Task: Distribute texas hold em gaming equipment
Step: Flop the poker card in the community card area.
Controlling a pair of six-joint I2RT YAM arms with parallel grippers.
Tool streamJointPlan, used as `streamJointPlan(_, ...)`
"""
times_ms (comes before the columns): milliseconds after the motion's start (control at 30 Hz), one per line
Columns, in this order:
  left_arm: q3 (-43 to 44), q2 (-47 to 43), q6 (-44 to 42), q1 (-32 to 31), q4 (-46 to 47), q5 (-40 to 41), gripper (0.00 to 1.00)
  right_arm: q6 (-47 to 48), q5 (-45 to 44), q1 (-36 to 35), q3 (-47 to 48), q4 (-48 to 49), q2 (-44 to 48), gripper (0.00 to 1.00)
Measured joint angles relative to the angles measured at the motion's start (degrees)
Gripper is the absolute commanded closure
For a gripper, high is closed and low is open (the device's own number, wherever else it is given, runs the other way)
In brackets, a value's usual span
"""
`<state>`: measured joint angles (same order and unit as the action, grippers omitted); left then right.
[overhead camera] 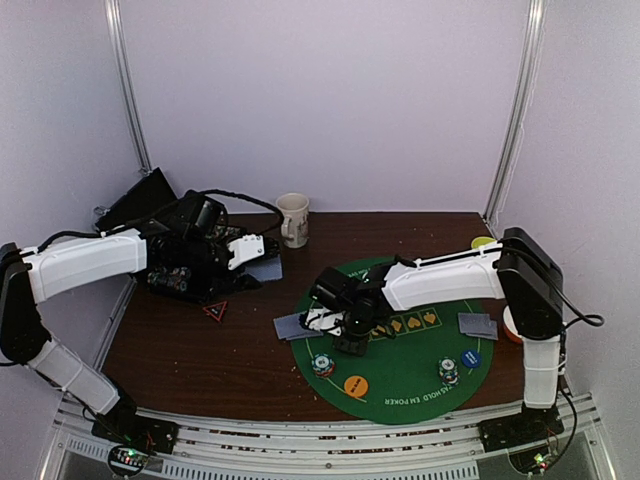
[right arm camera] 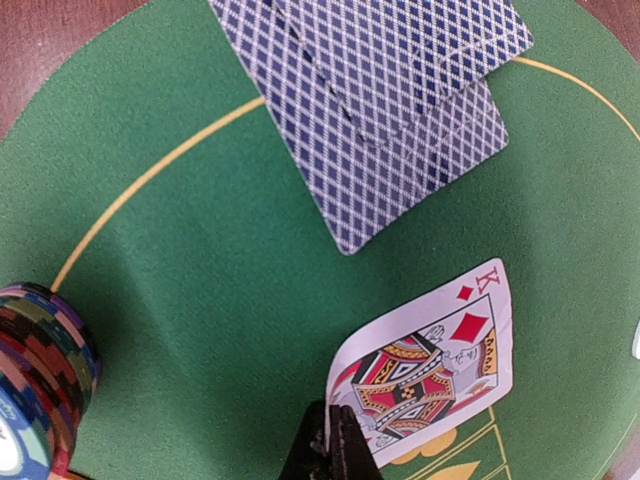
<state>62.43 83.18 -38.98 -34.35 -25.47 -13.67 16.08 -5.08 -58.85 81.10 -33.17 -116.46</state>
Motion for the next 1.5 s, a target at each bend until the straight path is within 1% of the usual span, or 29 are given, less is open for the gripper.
streamJointPlan(367,-0.3,0.0,0.0,0.0,0.0,0.1,0.49,4.5,0.0,-0.2,-2.3,1.7,1.5,1.0)
streamJointPlan(867,-0.3,-0.1,-0.2,0.0,0.0,0.7,0.49,6.0,0.2,-0.2,-2.3,2.4,1.4,1.0)
streamJointPlan(933,-0.3,-0.2,-0.2,0.0,0.0,0.8,0.49,6.3,0.2,-0.2,-2.3,2.4,1.4,0.99)
streamJointPlan(1300,-0.3,-0.6,-0.2,0.0,0.0,0.9,0.49,6.5,0.2,-0.2,-2.3,2.7,1.4,0.78)
streamJointPlan(1400,-0.3,-0.7,-0.2,0.0,0.0,0.9,0.49,6.5,0.7,-0.2,-2.3,2.4,1.7,0.68)
streamJointPlan(1433,-0.3,-0.7,-0.2,0.0,0.0,0.9,0.49,6.4,1.4,-0.2,-2.2,1.9,2.0,0.64)
streamJointPlan(1500,-0.3,-0.7,-0.2,0.0,0.0,0.9,0.49,6.2,2.9,-0.2,-2.1,1.3,3.1,0.59)
